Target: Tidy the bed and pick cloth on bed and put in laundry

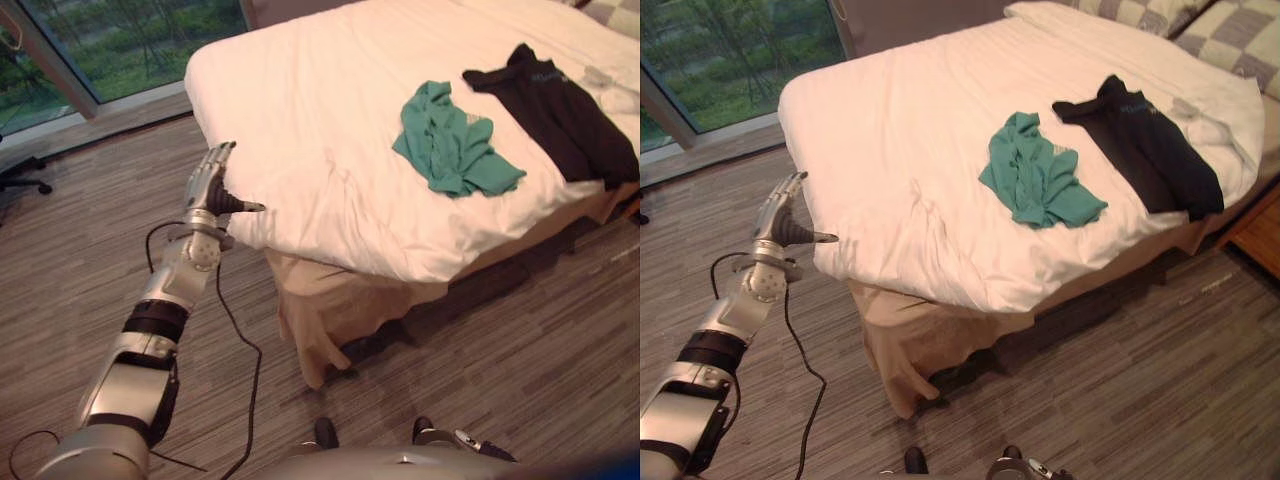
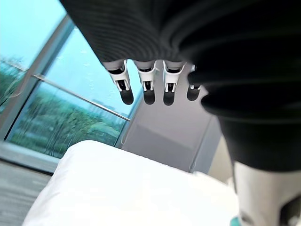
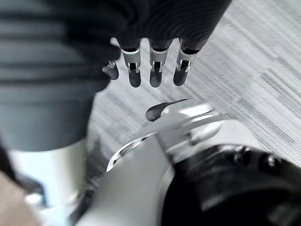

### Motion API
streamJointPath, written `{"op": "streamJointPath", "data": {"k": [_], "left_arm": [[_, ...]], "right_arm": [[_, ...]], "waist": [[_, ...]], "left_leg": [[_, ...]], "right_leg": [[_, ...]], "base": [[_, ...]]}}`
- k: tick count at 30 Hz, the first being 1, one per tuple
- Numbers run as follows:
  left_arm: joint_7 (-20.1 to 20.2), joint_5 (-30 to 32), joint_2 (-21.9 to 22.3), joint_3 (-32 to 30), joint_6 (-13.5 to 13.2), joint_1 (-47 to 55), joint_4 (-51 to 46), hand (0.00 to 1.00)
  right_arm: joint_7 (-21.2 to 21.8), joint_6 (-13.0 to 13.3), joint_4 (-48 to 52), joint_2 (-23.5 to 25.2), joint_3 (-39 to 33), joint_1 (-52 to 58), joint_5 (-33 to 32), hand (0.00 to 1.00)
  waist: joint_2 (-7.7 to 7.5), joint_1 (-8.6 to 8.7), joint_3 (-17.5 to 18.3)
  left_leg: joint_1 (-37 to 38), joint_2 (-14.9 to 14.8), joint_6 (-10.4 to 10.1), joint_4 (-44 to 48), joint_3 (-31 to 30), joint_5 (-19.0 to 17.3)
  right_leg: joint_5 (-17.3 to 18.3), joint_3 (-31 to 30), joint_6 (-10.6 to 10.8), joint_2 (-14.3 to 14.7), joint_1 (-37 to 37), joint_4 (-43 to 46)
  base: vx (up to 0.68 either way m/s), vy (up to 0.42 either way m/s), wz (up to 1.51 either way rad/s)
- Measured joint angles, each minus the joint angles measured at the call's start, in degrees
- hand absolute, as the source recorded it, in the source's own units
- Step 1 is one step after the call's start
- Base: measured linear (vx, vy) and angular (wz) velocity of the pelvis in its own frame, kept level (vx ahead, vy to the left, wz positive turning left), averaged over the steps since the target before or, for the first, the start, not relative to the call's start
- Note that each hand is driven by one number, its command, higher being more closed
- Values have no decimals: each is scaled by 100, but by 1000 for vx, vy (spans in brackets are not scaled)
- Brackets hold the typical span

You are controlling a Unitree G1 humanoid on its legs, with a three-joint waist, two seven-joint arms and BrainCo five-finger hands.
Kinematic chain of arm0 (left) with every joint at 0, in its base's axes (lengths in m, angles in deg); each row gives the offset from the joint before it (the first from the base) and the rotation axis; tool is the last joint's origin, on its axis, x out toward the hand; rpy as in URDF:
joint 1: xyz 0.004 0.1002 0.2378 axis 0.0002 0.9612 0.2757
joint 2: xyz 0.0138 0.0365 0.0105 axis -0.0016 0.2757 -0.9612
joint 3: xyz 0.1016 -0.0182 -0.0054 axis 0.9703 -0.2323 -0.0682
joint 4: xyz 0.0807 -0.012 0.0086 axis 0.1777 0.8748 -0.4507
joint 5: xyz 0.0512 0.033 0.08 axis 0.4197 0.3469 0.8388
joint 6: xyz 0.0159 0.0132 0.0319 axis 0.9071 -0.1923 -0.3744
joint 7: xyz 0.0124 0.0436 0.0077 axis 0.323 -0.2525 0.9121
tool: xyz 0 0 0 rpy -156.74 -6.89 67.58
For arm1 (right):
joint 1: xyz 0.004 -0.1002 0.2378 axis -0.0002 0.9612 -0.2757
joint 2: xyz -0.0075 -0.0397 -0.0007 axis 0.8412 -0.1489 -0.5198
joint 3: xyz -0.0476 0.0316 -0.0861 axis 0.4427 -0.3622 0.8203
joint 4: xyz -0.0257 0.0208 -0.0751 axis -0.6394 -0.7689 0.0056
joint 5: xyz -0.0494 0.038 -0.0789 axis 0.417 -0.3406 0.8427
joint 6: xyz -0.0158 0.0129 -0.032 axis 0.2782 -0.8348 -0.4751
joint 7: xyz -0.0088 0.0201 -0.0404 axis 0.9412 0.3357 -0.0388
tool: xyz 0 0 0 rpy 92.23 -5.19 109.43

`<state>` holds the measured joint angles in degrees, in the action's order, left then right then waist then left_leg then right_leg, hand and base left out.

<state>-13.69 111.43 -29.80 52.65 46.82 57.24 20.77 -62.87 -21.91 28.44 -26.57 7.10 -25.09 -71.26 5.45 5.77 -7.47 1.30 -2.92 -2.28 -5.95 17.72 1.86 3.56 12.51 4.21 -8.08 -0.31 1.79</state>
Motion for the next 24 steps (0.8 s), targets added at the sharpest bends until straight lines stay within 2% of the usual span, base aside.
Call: {"op": "streamJointPath", "data": {"k": [3,6,9,11,16,18,20,21,22,24], "left_arm": [[-224,39,147,109,238,-60,106,0],[-363,36,301,192,437,-144,112,0],[-533,27,562,308,709,-304,110,0],[-699,20,817,319,906,-371,108,0],[-923,41,1020,517,1647,-743,50,0],[-928,37,1043,551,2096,-916,-131,0],[-923,30,1058,550,2343,-935,-147,0],[-922,24,1084,545,2580,-954,-149,0],[-922,22,1085,544,2704,-980,-155,0],[-924,-32,1085,485,3226,-1109,-176,0]], "right_arm": [[-86,44,148,4,40,10,1,0],[-196,68,268,22,63,9,8,0],[-298,144,445,17,60,-4,44,0],[-373,195,570,33,57,-30,112,0],[-498,439,888,90,53,-344,110,0],[-554,583,1139,132,56,-503,106,0],[-567,630,1263,170,66,-563,104,0],[-567,674,1373,178,79,-577,92,0],[-568,703,1428,182,93,-584,78,0],[-573,763,1578,200,217,-654,-106,0]], "waist": [[86,150,-33],[117,167,-52],[144,196,-56],[120,277,-80],[175,295,-317],[138,308,-558],[126,335,-659],[122,352,-715],[109,358,-762],[39,357,-892]], "left_leg": [[-50,-6,-8,0,98,-4],[-85,-12,-30,3,250,-24],[-273,96,-11,34,400,67],[-382,237,-163,36,654,219],[-668,296,-194,36,1040,326],[-865,301,-201,37,1192,386],[-937,301,-201,37,1270,386],[-1023,302,-201,38,1335,386],[-1055,303,-201,37,1342,386],[-1277,303,-200,39,1358,386]], "right_leg": [[50,-110,11,-13,-202,184],[212,-259,-1,-37,-474,553],[548,-408,41,-239,-1061,1339],[735,-529,34,-423,-1351,1754],[831,-735,-3,-482,-1921,2134],[837,-846,-14,-473,-2208,2233],[838,-884,-15,-471,-2335,2292],[837,-904,-15,-471,-2449,2334],[837,-914,-15,-471,-2499,2357],[835,-942,-18,-472,-2787,2477]], "base": [[-14,26,-24],[53,7,-18],[98,6,-4],[92,-7,7],[23,-23,-14],[-20,-28,-13],[-23,-18,-10],[-16,-12,-3],[0,0,0],[-17,-22,5]]}}
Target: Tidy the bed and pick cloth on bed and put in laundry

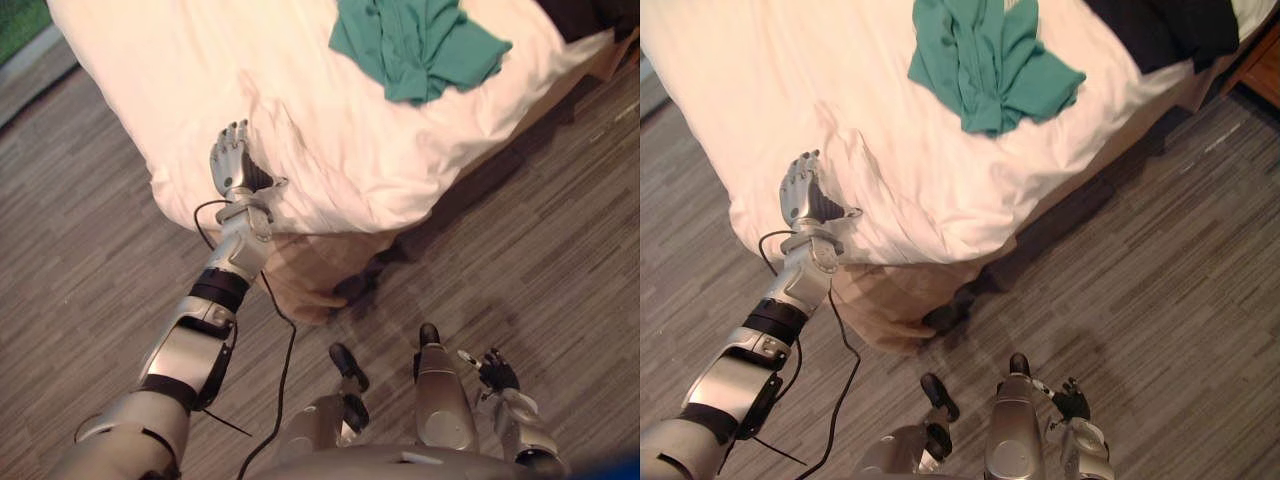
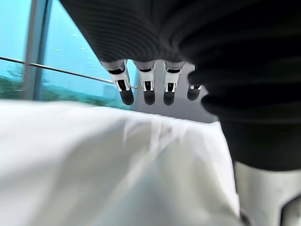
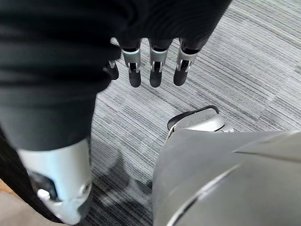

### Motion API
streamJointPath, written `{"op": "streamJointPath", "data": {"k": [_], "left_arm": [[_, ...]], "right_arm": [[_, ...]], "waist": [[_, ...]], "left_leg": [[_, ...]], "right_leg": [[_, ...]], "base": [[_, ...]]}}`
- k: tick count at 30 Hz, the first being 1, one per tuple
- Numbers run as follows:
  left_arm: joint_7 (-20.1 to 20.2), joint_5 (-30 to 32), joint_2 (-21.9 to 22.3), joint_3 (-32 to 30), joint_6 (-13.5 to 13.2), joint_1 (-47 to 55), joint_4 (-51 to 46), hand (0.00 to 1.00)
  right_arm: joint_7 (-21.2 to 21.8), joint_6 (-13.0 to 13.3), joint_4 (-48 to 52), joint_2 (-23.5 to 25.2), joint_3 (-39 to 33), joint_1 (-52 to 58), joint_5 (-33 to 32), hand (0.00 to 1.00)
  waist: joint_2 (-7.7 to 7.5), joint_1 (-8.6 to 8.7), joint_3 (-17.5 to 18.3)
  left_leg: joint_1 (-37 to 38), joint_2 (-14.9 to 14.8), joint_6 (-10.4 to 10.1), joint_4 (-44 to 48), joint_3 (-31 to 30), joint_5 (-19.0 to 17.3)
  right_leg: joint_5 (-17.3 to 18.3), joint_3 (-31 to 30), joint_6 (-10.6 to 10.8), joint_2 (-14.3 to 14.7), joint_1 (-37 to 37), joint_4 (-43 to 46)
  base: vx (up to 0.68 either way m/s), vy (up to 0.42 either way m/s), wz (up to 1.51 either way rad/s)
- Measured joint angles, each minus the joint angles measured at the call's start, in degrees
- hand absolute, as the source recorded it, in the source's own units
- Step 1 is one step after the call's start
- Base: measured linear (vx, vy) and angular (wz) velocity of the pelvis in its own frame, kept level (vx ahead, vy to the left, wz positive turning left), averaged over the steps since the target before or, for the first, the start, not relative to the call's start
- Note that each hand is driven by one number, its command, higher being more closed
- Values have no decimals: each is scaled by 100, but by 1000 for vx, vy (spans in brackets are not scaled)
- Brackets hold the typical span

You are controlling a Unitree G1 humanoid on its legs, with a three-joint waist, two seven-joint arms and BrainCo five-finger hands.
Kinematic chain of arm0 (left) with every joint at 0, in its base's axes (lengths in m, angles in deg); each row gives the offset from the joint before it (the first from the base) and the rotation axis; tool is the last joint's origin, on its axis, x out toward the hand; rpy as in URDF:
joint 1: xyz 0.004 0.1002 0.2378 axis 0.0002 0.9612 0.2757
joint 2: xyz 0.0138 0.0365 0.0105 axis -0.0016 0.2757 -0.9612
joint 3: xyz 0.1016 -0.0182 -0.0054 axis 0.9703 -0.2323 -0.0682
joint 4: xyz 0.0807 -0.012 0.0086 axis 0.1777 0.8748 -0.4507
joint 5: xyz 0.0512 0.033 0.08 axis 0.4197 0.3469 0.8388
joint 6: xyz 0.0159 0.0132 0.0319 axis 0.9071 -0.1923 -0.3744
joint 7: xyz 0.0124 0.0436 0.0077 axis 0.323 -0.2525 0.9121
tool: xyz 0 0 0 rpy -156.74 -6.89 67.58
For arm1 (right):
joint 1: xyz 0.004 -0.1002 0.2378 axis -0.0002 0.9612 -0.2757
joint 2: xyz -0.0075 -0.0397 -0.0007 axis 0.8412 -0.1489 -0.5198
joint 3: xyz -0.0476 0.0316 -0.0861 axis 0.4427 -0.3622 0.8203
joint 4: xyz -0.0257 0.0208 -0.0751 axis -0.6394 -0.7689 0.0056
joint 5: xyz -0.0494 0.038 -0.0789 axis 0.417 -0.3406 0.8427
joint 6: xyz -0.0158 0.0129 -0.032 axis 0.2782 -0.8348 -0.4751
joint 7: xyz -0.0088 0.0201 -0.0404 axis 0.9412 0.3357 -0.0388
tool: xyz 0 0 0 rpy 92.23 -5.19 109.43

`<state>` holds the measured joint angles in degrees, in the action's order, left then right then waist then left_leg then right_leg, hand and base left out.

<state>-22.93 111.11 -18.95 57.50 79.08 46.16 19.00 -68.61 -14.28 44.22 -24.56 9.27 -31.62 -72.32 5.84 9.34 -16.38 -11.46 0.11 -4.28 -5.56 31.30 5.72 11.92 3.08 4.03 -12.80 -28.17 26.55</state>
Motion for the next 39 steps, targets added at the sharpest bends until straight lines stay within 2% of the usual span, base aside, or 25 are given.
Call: {"op": "streamJointPath", "data": {"k": [1,3,6,7,10,13,16,20,24,28,31,36,39], "left_arm": [[0,-4,1,-33,143,-28,-17,0],[-13,-56,13,-342,706,-86,-191,0],[-322,-315,21,-604,1119,-160,-231,0],[-567,-467,33,-693,1233,-170,-212,100],[-1150,-510,302,-968,1263,-312,-130,100],[-1347,-509,326,-1178,1136,-450,-29,100],[-1399,-508,267,-1320,806,-614,130,100],[-1379,-713,168,-1308,167,-635,290,100],[-1067,-1187,113,-1051,-360,-640,294,100],[-735,-1186,16,-623,-535,-636,257,100],[-348,-1225,-2,-287,-755,-518,7,100],[277,-1747,-364,226,-1386,-107,-651,100],[599,-1862,-482,228,-1688,446,-973,100]], "right_arm": [[-1,17,16,6,49,-32,-55,0],[10,60,115,89,124,-195,-286,0],[56,120,277,90,351,-268,-552,0],[80,128,316,97,448,-327,-695,0],[144,146,476,82,598,-401,-922,0],[159,82,480,52,726,-471,-927,0],[188,42,477,44,759,-580,-916,0],[206,46,476,13,761,-643,-911,0],[188,41,469,-27,762,-654,-902,0],[71,-94,373,-41,753,-624,-827,0],[-130,-237,205,-35,716,-472,-699,0],[-292,-294,-53,-2,685,-300,-686,0],[-342,-346,-377,-5,516,-228,-691,0]], "waist": [[-19,5,-47],[-138,37,-280],[-194,25,-464],[-238,8,-495],[-266,-46,-649],[-266,-54,-649],[-264,-91,-657],[-272,-114,-662],[-269,-120,-659],[-258,-182,-652],[-234,-203,-616],[-245,-288,-447],[-213,-297,-215]], "left_leg": [[-48,-2,1,0,6,-1],[-276,-32,12,125,38,-9],[-533,-137,152,320,55,-101],[-680,-177,169,393,70,-111],[-814,-228,173,451,71,-113],[-868,-229,196,471,77,-127],[-861,-228,196,470,99,-127],[-730,-213,196,445,125,-127],[-538,-160,176,344,136,-142],[-374,-59,187,172,150,-131],[-131,57,191,144,138,-127],[146,115,192,65,110,-126],[404,108,193,63,-56,-126]], "right_leg": [[-2,0,-2,0,-56,23],[-45,-7,-45,-9,-253,66],[-117,23,-67,39,-409,45],[-163,24,-89,57,-524,32],[-236,56,-96,86,-577,-57],[-248,53,-91,83,-623,-67],[-250,47,-92,82,-621,-73],[-249,54,-91,67,-475,-115],[-238,82,-65,28,-294,-157],[-201,102,-12,-50,-197,-136],[-84,251,54,-220,105,-83],[-49,476,84,-320,495,-104],[-53,706,90,-318,990,-393]], "base": [[-22,-27,9],[-19,-34,7],[-6,-52,4],[18,-44,-1],[40,-39,2],[71,-26,0],[77,-28,-1],[90,-25,0],[83,-9,1],[95,-8,5],[126,0,25],[130,-21,21],[149,-58,18]]}}
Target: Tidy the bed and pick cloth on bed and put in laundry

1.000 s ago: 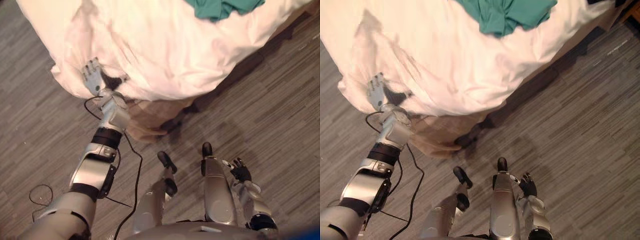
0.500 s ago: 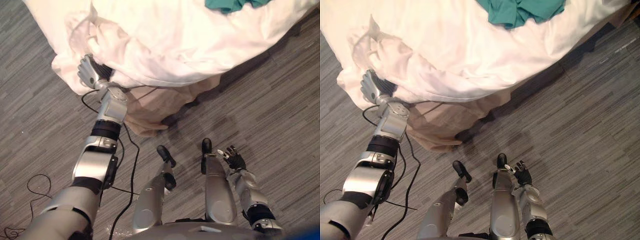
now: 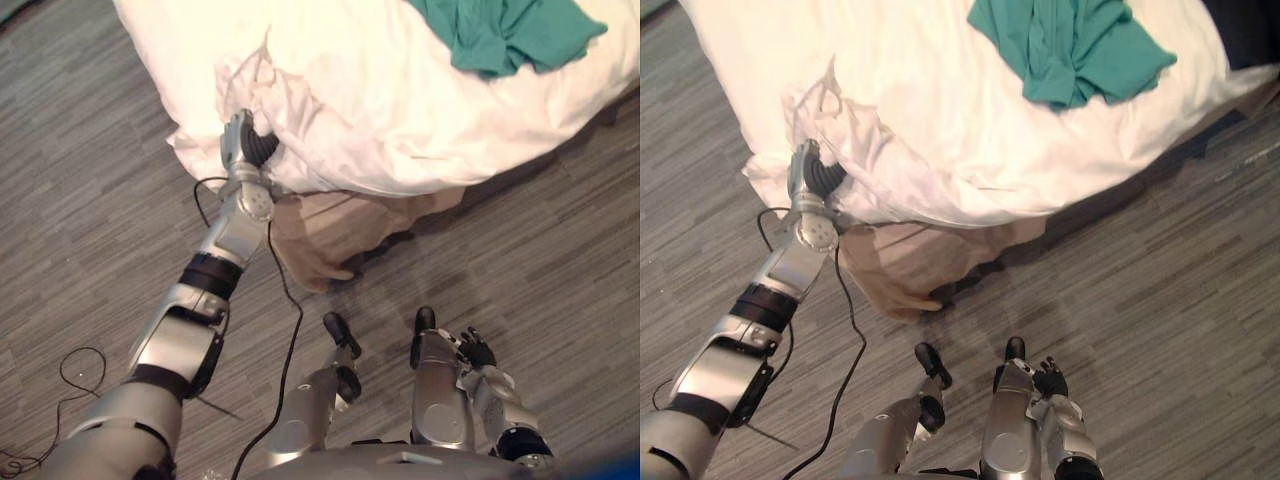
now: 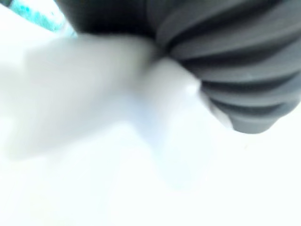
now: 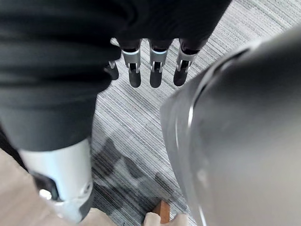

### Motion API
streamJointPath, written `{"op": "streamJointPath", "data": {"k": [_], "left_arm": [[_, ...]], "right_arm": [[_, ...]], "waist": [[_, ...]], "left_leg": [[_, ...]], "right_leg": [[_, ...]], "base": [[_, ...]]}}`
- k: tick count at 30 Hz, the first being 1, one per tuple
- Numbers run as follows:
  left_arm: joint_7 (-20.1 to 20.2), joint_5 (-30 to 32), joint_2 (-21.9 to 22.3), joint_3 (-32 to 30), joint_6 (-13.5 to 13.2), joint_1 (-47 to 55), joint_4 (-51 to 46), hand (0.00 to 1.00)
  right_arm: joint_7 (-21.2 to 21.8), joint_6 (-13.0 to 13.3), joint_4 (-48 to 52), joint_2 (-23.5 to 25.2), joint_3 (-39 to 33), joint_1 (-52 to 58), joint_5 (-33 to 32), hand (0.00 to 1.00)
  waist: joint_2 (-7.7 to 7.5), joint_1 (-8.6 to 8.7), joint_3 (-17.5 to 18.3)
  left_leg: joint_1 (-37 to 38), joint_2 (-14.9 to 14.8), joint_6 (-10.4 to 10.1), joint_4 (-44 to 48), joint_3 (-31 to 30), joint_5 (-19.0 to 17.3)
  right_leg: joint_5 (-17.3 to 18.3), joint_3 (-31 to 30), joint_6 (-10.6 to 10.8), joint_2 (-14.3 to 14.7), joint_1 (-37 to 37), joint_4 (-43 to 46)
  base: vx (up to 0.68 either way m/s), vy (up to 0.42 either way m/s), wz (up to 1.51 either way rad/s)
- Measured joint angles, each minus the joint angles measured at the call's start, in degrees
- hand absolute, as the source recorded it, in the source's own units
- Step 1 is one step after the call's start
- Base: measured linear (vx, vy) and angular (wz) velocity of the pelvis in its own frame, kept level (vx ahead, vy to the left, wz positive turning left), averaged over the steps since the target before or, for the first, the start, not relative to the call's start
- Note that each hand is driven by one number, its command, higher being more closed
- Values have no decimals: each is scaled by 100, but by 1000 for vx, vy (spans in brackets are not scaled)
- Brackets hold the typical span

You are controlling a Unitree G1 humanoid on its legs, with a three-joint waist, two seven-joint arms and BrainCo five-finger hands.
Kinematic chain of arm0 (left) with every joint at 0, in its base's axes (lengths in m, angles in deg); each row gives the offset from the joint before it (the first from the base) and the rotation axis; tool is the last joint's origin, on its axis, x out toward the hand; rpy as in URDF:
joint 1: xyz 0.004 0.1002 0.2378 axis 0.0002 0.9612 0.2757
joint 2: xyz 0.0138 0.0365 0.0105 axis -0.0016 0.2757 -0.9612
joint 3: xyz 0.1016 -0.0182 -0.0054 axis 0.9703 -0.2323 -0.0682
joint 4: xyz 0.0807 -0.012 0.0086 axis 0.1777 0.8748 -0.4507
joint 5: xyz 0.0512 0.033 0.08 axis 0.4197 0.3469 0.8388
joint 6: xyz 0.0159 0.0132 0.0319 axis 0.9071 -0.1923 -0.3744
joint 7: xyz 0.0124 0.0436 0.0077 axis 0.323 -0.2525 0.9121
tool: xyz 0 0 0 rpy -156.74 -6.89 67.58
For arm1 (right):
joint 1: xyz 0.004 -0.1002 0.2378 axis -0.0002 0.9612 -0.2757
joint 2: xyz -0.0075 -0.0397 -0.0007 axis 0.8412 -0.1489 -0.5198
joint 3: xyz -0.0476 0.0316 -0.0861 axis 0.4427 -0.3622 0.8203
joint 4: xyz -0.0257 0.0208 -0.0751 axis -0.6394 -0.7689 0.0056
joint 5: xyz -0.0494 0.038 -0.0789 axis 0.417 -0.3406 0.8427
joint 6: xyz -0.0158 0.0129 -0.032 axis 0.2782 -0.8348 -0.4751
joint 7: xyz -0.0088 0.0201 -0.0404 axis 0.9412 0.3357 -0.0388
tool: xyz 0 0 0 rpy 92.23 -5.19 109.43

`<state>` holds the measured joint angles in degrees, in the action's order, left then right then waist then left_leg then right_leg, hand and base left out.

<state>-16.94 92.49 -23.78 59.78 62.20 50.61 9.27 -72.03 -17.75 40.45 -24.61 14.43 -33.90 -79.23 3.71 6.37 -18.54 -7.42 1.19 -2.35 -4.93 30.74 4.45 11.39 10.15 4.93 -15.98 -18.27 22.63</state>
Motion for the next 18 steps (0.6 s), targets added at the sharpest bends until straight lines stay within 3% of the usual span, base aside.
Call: {"op": "streamJointPath", "data": {"k": [3,4,6,10,12,18], "left_arm": [[416,16,-206,-189,-376,995,-603,100],[496,18,-223,-295,-449,1200,-738,0],[741,32,-236,-615,-724,1918,-1203,0],[1035,130,-183,-716,-1087,2862,-1589,0],[1155,134,-14,-723,-1234,3357,-1657,0],[1694,121,497,-751,-1327,4619,-1654,0]], "right_arm": [[-23,-177,-506,-18,-208,195,-23,0],[-23,-224,-587,-26,-227,220,-54,0],[-19,-362,-771,-35,-235,341,-131,0],[-5,-604,-834,-35,-234,340,-299,0],[29,-766,-868,-36,-235,361,-347,0],[248,-1111,-913,-53,-355,552,-474,0]], "waist": [[34,-4,438],[48,-26,521],[38,-117,814],[22,-180,983],[0,-297,999],[-75,-458,1090]], "left_leg": [[405,-90,0,-13,-373,0],[460,-122,0,-23,-445,0],[599,-199,0,-59,-716,0],[693,-279,0,-60,-999,0],[754,-315,1,-64,-1141,-1],[844,-353,23,-103,-1623,-15]], "right_leg": [[-136,357,78,161,918,-767],[-195,409,75,212,1061,-908],[-336,626,54,382,1494,-1386],[-486,841,25,531,1877,-1775],[-532,910,10,596,2021,-1906],[-536,1143,-9,723,2275,-2050]], "base": [[157,-62,28],[146,-57,24],[143,-70,25],[35,-29,25],[-30,-23,10],[-80,-22,21]]}}
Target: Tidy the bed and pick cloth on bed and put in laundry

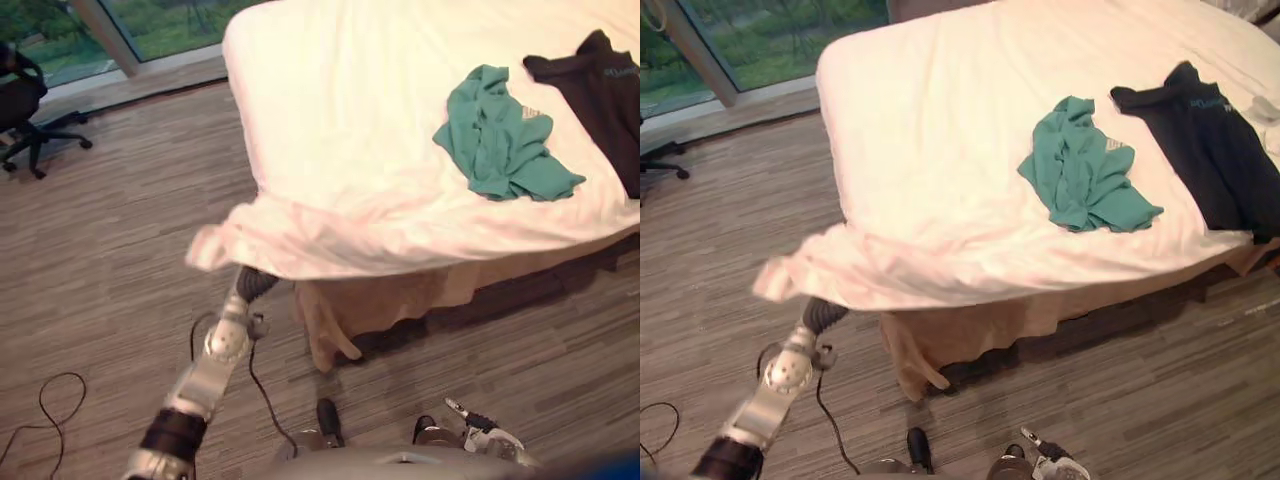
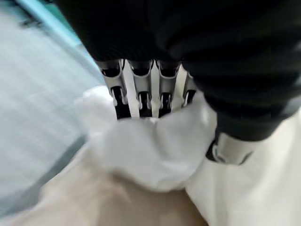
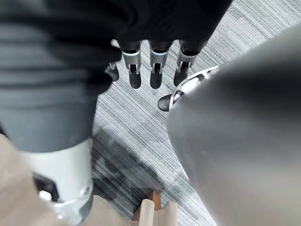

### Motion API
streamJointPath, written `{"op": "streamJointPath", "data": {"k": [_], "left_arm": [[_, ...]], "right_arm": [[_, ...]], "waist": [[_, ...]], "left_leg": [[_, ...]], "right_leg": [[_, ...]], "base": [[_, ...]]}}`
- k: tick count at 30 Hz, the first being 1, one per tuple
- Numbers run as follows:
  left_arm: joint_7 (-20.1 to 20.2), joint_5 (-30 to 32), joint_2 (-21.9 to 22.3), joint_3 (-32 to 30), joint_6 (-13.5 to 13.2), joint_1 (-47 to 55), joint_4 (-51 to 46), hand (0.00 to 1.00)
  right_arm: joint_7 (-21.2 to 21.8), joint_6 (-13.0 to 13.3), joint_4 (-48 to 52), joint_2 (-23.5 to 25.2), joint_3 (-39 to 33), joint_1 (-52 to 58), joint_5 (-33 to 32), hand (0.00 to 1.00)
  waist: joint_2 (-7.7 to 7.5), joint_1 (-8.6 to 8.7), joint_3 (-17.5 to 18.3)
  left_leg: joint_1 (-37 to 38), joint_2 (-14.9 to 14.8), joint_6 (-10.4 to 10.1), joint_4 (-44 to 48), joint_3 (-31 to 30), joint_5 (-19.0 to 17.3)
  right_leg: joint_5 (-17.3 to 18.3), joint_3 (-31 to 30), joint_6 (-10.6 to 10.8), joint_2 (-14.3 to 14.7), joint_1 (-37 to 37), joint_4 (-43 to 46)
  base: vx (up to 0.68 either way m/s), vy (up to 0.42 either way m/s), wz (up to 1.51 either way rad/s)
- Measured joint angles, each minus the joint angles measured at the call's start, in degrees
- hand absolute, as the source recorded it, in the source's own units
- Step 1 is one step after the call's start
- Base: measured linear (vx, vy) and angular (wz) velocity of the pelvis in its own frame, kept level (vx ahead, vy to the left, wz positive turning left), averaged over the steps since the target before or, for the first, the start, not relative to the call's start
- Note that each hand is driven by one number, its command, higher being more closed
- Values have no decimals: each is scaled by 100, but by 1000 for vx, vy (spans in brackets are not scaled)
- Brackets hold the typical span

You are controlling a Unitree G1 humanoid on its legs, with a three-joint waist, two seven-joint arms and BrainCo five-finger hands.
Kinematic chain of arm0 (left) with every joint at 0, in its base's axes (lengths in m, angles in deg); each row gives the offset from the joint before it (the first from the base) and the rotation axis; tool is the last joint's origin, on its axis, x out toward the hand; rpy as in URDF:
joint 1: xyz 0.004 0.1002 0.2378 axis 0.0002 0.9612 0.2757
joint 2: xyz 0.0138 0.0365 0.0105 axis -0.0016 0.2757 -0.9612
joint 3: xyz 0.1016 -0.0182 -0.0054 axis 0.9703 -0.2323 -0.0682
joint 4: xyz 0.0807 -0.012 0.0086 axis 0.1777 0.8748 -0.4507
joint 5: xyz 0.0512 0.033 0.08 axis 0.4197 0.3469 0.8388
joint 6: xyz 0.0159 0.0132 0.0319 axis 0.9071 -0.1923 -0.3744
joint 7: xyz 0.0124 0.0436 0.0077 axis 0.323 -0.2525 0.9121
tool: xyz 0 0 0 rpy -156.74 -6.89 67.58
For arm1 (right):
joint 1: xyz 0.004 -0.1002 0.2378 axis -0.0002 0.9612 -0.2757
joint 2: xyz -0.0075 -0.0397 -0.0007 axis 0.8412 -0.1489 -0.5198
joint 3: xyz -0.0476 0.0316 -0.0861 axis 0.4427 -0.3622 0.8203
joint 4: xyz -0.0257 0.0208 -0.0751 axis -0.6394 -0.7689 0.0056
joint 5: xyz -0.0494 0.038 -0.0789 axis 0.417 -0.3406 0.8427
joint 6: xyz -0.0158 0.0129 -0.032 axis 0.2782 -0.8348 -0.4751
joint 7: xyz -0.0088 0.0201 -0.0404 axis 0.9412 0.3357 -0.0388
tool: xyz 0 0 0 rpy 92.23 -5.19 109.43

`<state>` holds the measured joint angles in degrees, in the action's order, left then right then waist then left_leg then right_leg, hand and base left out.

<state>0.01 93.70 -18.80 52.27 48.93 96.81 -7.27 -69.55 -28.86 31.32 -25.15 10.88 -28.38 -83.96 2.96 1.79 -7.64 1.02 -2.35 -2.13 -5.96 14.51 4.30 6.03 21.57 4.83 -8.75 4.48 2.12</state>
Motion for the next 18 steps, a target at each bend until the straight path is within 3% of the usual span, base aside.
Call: {"op": "streamJointPath", "data": {"k": [4,8,13,15,18], "left_arm": [[547,-240,116,-26,12,572,481,0],[710,-367,387,55,157,921,1232,0],[623,-875,722,-58,645,1005,2990,0],[428,-1268,974,-737,782,982,4081,0],[167,-1362,1210,-1746,877,909,4959,0]], "right_arm": [[209,-155,-268,-67,-83,46,3,0],[375,-181,-319,-82,-88,113,10,0],[401,-139,-449,-51,-92,163,-268,0],[345,-24,-553,1,-168,222,-461,0],[222,213,-719,126,-563,260,-545,0]], "waist": [[-108,-270,184],[-196,-271,247],[-304,-291,310],[-332,-288,326],[-348,-285,341]], "left_leg": [[-6,-17,36,-4,-124,-23],[0,42,21,-4,-258,-49],[64,95,74,-3,-251,-78],[212,114,87,-3,-208,-132],[336,118,58,-3,-123,-185]], "right_leg": [[30,20,-28,37,21,-41],[34,23,2,31,109,-118],[-28,8,6,8,217,-220],[-41,-36,31,-2,358,-253],[-48,-71,39,3,487,-324]], "base": [[-74,13,6],[-15,22,12],[49,19,0],[89,7,-8],[76,-5,-11]]}}
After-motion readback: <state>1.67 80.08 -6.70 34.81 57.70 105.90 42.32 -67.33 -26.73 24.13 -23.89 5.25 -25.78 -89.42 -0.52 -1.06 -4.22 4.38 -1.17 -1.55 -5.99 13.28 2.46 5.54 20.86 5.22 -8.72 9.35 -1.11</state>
